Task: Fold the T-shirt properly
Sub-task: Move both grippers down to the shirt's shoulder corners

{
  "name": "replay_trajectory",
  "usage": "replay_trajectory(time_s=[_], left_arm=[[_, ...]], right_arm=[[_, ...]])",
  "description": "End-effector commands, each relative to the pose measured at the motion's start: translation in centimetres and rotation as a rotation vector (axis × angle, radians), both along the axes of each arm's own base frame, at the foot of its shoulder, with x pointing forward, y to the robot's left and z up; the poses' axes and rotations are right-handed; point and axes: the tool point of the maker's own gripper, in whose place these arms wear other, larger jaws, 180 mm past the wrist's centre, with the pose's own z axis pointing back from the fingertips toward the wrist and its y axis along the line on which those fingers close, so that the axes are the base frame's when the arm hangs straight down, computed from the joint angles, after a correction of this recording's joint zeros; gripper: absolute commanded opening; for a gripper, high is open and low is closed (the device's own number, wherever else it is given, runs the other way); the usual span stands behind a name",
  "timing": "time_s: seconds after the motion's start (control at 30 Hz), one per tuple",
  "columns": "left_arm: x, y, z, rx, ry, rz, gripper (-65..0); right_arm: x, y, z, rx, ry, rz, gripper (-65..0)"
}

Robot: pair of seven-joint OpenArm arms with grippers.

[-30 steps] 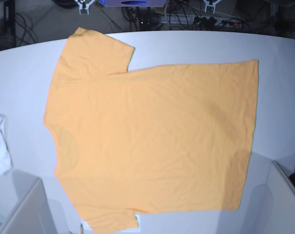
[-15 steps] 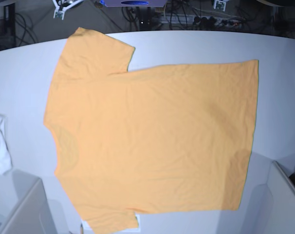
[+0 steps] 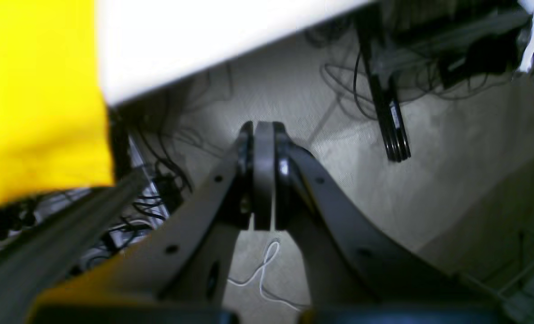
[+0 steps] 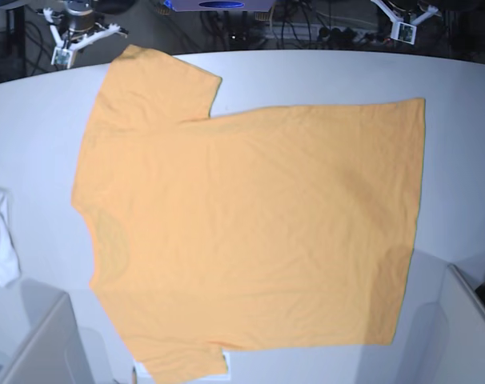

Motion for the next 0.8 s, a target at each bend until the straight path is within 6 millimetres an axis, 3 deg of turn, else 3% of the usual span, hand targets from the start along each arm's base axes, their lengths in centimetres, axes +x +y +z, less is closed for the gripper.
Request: replay_trajectory(time_s=[0.0,0.17,0.3,0.37,0.5,0.53,0.6,0.67,0.7,0.77], left_arm=[[0.3,0.0,0.8,0.003,-0.028,-0.002,-65.0],[1.2,-1.7,0.6,-0.04,-0.078,0.097,-65.0],[2.6,-2.4,0.7,-0.068,-0.119,0.137,-65.0],[3.4,-2.8,0.9,-0.08,-0.141,0.152,-65.0],[4.3,-2.9,1.0,-0.085,-0.166,0.16,-65.0],[4.5,-2.5,1.1,-0.076,-0.173,0.165,-65.0],[5.1,-2.0,1.3,-0.067,-0.193,0.181,-65.0],[6.1,-1.7,1.5,-0.068,-0.221,0.204,-65.0],[6.4,-1.1,1.7,-0.054,-0.232,0.214,-65.0],[6.5,0.1,2.1,-0.053,-0.251,0.27,-65.0]], right_arm=[[1.5,-0.6,1.4,-0.03,-0.053,0.009,-65.0],[6.1,-0.7,3.5,-0.041,-0.169,0.02,-65.0],[10.0,2.2,4.1,0.063,-0.248,0.156,-65.0],[11.0,2.9,4.4,0.151,-0.279,0.182,-65.0],[11.6,1.2,5.1,0.273,-0.298,0.099,-65.0],[11.6,1.0,5.2,0.295,-0.291,0.092,-61.2],[11.4,0.2,5.5,0.327,-0.268,0.094,-41.6],[11.3,-0.4,5.7,0.354,-0.249,0.11,-27.6],[11.2,-0.6,5.8,0.364,-0.242,0.116,-23.4],[10.7,-1.1,5.6,0.374,-0.22,0.117,-21.0]])
